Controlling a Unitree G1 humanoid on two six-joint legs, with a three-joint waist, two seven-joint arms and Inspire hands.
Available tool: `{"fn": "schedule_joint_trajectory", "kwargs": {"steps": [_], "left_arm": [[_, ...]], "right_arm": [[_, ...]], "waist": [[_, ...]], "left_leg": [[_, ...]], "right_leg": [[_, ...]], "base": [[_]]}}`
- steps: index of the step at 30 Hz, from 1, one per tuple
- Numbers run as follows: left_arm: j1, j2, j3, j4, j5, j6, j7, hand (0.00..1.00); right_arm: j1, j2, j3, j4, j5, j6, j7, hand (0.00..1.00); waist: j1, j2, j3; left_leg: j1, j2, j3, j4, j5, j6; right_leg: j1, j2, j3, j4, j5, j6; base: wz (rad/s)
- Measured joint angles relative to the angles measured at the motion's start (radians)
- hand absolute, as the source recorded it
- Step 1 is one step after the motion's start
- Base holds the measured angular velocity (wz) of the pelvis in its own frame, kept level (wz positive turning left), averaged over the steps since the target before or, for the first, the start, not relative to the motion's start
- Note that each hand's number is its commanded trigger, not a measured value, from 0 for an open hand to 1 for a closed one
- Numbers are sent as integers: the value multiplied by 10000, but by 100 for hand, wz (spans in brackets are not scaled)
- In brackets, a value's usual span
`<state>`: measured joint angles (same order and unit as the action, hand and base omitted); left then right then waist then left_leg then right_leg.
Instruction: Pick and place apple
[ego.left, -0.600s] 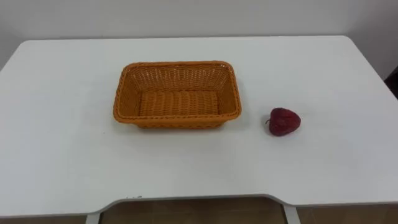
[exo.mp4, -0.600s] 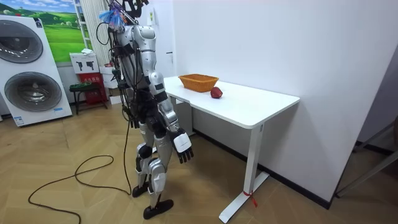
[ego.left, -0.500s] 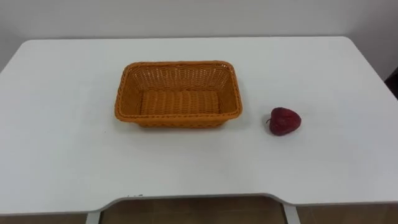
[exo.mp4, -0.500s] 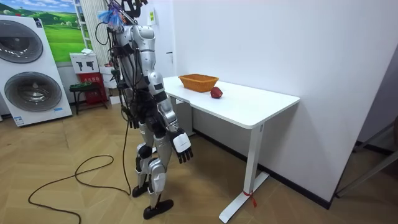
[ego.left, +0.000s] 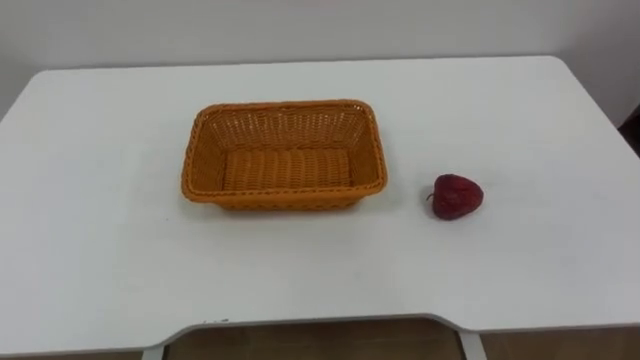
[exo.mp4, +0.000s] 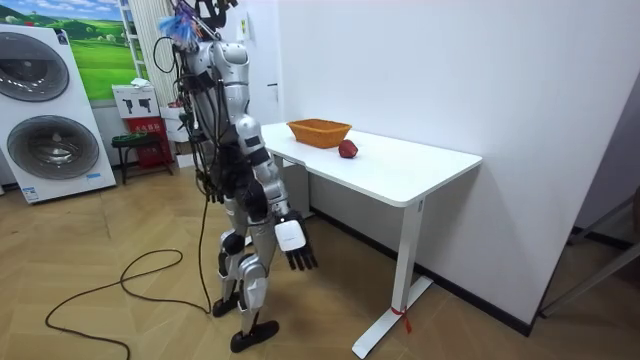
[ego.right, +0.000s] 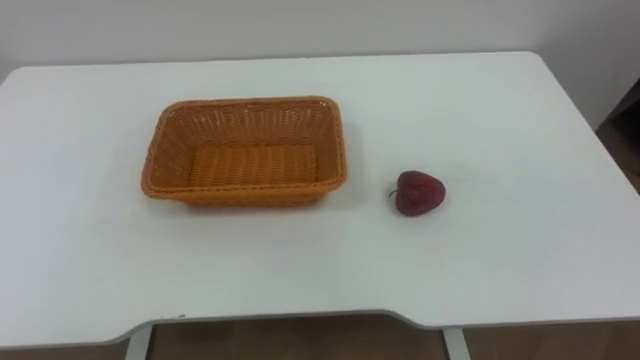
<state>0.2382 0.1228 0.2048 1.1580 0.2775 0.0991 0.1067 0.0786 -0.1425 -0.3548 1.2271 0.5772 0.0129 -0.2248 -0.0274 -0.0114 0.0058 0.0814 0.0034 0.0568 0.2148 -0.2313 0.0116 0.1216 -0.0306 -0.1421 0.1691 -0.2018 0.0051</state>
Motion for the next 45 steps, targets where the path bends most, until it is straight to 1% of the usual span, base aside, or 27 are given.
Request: {"fn": "schedule_joint_trajectory", "kwargs": {"steps": [2,3,5,7,10,12,13,14,15,16,17,18,19,20,21,23,24,25,26,29,32,33,35,38,42,43,45], "left_arm": [[129,16,381,-62,-9,-92,64,0],[209,14,439,-110,-17,-134,133,0],[292,46,677,-213,-14,-246,214,0],[297,85,688,-259,-28,-305,226,0],[304,93,700,-428,7,-365,237,0],[302,92,669,-512,16,-393,317,0],[285,93,667,-588,4,-405,318,0],[248,107,664,-647,0,-428,321,0],[221,114,651,-652,-11,-427,321,0],[209,129,518,-663,-18,-424,328,0],[191,146,347,-671,-7,-423,328,0],[182,155,256,-671,-9,-421,331,0],[171,156,169,-673,-20,-420,331,0],[166,147,23,-692,-4,-417,341,0],[166,136,-43,-709,10,-418,341,0],[192,124,-284,-784,34,-417,343,0],[191,128,-328,-787,-5,-418,346,0],[187,113,-337,-785,-24,-420,348,0],[181,101,-346,-782,-20,-416,353,0],[165,103,-540,-782,6,-418,371,0],[162,96,-749,-820,2,-454,368,0],[164,95,-782,-823,-5,-471,369,0],[200,120,-1028,-823,-23,-577,370,0],[197,116,-1128,-802,-121,-649,361,0],[197,120,-1154,-774,-126,-657,343,0],[194,127,-1268,-780,-118,-657,340,0],[157,121,-1331,-792,-106,-667,306,0]], "right_arm": [[-13,-15,-1069,-825,1399,-97,-834,0],[1,-15,-1230,-1127,1811,-138,-1051,0],[6,-25,-1757,-2363,3050,-277,-1926,0],[-32,-40,-1929,-3243,3286,-528,-2548,0],[-203,-57,-2206,-4598,3302,-882,-3530,0],[-210,-54,-2177,-5733,3280,-916,-4175,0],[-216,-56,-2166,-6591,3079,-928,-4570,0],[-240,-57,-2142,-7357,2584,-995,-4982,0],[-259,-55,-2121,-7701,2368,-1034,-5215,0],[-294,-62,-1963,-8417,1928,-1124,-5685,0],[-319,-67,-1765,-9102,1518,-1246,-6069,0],[-330,-70,-1673,-9409,1375,-1267,-6210,0],[-329,-94,-1430,-9949,1013,-1323,-6471,0],[-324,-90,-1225,-10461,414,-1317,-6717,0],[-328,-90,-1134,-10708,-4,-1321,-6809,0],[-389,-105,-891,-11339,-1569,-1457,-6931,0],[-393,-117,-808,-11449,-1903,-1499,-6975,0],[-375,-119,-576,-11773,-2601,-1517,-7129,0],[-378,-119,-335,-12071,-3285,-1523,-7208,0],[-402,-125,317,-12444,-4460,-1567,-7190,0],[-348,-126,954,-12444,-5116,-1579,-7018,0],[-339,-131,1092,-12437,-5225,-1582,-6967,0],[-225,-160,1700,-12400,-5517,-1647,-6536,0],[-202,-168,2233,-12293,-5484,-1648,-5863,0],[-202,-323,2525,-12138,-5210,-1648,-5181,0],[-203,-373,2602,-12107,-5159,-1648,-4967,0],[-202,-559,2743,-12029,-5110,-1648,-4592,0]], "waist": [[-226,81,-12],[-259,98,-16],[-341,111,-14],[-449,92,-37],[-490,58,-49],[-482,33,-50],[-488,29,-54],[-463,10,-46],[-451,-4,-43],[-435,-25,-54],[-435,-51,-47],[-410,-55,-42],[-383,-40,-77],[-268,-76,-85],[-213,-76,-85],[-105,-91,-95],[-50,-91,-95],[35,-80,-89],[91,-41,-75],[166,48,-71],[354,92,-59],[362,92,-58],[363,96,-58],[368,56,-45],[417,15,-28],[510,17,-26],[567,12,-25]], "left_leg": [[3,-8,26,1,1,2],[11,-3,64,1,1,2],[-58,2,131,26,5,6],[-185,-8,135,79,7,9],[-283,-17,195,78,25,30],[-290,-15,220,66,25,30],[-347,-21,223,63,26,30],[-378,-20,224,57,28,30],[-382,-18,233,61,28,30],[-450,-17,237,76,28,30],[-523,-15,238,79,31,32],[-535,-14,237,80,34,33],[-541,-10,236,81,35,33],[-542,-10,245,71,35,32],[-544,-10,250,71,35,32],[-545,-9,251,75,35,32],[-545,-8,251,72,35,32],[-547,-7,250,65,35,32],[-546,-5,249,57,35,32],[-557,-4,223,62,35,32],[-554,3,235,57,36,29],[-553,4,234,58,36,29],[-553,7,228,63,37,29],[-554,7,225,62,37,29],[-543,6,218,65,36,29],[-550,8,222,66,37,29],[-560,12,227,63,37,29]], "right_leg": [[-12,-6,31,15,-3,6],[-25,-7,55,17,-4,7],[-155,-14,55,61,-7,10],[-270,-27,51,164,-17,24],[-368,-26,128,236,-16,28],[-419,-29,147,318,-30,35],[-492,-32,162,326,-36,38],[-559,-30,173,330,-35,37],[-590,-30,180,338,-35,37],[-703,-29,187,361,-34,37],[-736,-26,189,357,-31,34],[-754,-26,187,359,-29,32],[-783,-24,186,360,-26,29],[-852,-24,190,366,-27,29],[-860,-20,207,365,-26,29],[-856,-20,196,357,-23,30],[-856,-19,198,356,-22,30],[-858,-17,203,357,-22,29],[-860,-17,203,350,-22,29],[-850,-22,150,344,-20,26],[-857,-22,143,349,-18,23],[-854,-21,143,347,-18,23],[-846,-20,131,348,-17,22],[-812,-23,130,352,-17,21],[-768,-32,103,349,-16,21],[-776,-33,104,350,-16,21],[-814,-33,104,349,-16,21]], "base": [[-2],[-12],[-9],[2],[-4],[-5],[-3],[-3],[-3],[0],[0],[0],[0],[-4],[0],[0],[0],[0],[0],[2],[0],[0],[0],[0],[0],[0],[0]]}}
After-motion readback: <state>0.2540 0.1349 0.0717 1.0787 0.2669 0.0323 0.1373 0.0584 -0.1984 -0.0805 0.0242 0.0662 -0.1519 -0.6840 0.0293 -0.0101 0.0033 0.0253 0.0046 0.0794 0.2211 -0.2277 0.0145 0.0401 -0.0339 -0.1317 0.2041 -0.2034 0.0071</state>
